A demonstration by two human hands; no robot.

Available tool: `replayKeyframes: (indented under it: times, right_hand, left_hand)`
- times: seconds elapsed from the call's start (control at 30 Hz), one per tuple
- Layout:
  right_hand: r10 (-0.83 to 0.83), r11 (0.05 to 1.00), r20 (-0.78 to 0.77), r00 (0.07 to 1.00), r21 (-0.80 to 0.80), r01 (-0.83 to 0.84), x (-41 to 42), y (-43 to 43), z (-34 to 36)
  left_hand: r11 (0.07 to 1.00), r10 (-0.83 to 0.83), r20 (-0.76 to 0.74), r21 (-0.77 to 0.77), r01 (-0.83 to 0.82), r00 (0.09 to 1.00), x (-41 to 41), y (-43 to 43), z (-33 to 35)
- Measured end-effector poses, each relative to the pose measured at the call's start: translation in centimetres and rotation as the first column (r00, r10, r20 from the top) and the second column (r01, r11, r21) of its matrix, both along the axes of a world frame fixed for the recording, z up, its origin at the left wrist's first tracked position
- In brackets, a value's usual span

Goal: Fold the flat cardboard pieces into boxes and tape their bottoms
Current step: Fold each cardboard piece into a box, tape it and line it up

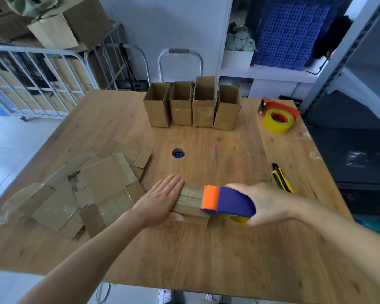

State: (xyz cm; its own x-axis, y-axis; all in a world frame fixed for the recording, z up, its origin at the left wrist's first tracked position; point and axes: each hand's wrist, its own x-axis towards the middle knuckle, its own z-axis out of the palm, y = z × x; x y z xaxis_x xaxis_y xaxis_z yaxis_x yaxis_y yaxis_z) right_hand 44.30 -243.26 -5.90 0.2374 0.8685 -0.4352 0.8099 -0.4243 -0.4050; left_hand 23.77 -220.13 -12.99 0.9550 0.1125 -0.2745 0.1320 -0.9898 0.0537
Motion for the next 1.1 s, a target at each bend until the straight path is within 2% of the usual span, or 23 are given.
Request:
replayKeyframes:
  times: [0.17, 0.3, 0.5, 0.67, 0.8, 0.83, 0.93, 1.1]
  right_hand:
    - [-0.058, 0.996, 0.004, 0.998, -0.072, 0.058, 2.5, -4.3, 0.5]
    - [-0.033, 0.996, 0.034, 0.999, -0.086, 0.036, 1.9, -4.3, 0.3]
    - [-0.052, 0.992, 0.097, 0.994, -0.111, 0.063, 1.5, -4.4, -0.6]
    - [-0.044, 0.989, 0.122, 0.992, -0.135, 0.060, 1.0, -3.8, -1.0]
    - [-0.018, 0.991, 0.162, 0.987, -0.129, 0.039, 0.8, -3.8, -1.0]
    - [-0.017, 0.992, 0.165, 0.986, -0.120, 0.038, 0.8, -3.8, -1.0]
    - [0.004, 0.996, 0.181, 0.984, -0.087, 0.012, 0.8, -4.1, -0.7]
    - [-0.005, 0.996, 0.197, 0.980, -0.083, 0.021, 1.7, -4.5, 0.0]
  left_hand:
    - [1.000, -0.004, 0.011, 0.009, 0.004, 1.000, 0.1, 0.0, -0.4]
    - [1.000, -0.017, 0.036, 0.024, 0.016, 0.999, 0.0, 0.1, -0.8]
    - [1.000, -0.011, -0.028, 0.002, 0.011, 1.000, 0.3, -0.3, 0.2]
    - [0.989, 0.119, -0.040, -0.080, -0.122, 0.992, 1.9, -2.7, 2.0]
    - [0.886, 0.418, 0.033, -0.237, -0.399, 0.908, 5.7, -6.8, 2.1]
    - [0.871, 0.454, 0.046, -0.233, -0.432, 0.890, 6.3, -7.3, 1.8]
    - [0.897, 0.436, 0.080, -0.114, -0.427, 0.896, 6.5, -7.6, 0.5]
    - [0.905, 0.425, 0.112, -0.082, -0.418, 0.898, 6.5, -7.8, 0.1]
